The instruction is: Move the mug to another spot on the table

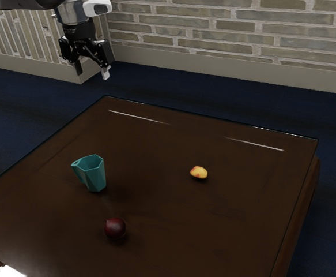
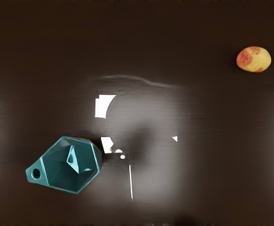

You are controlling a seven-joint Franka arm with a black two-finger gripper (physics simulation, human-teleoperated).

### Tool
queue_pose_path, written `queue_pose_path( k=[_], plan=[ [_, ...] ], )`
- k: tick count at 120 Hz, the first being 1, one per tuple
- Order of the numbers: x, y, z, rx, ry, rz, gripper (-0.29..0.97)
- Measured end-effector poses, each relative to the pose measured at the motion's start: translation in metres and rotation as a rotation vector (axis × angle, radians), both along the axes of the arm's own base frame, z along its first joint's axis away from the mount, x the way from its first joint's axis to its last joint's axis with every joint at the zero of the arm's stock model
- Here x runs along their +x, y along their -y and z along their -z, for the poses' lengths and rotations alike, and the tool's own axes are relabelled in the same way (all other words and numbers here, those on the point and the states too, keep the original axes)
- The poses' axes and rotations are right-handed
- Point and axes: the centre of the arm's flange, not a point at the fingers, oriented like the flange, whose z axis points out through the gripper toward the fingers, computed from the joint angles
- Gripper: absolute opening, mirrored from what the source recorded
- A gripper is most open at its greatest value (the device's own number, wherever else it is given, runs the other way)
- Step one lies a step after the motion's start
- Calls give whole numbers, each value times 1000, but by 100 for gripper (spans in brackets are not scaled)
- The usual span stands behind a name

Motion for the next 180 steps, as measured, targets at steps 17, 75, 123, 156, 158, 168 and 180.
queue_pose_path(
  k=[17, 75, 123, 156, 158, 168, 180],
  plan=[
    [1, 13, 2, 3, -5, 26, 68],
    [-37, -133, 121, -121, -53, 332, 68],
    [-50, -188, 213, 4, 21, 830, 68],
    [-46, -225, 282, -28, 33, 966, 68],
    [-45, -226, 287, -40, 40, 967, 68],
    [-38, -225, 305, -98, 77, 998, 68],
    [-33, -216, 325, -155, 91, 1070, 68]
  ],
)
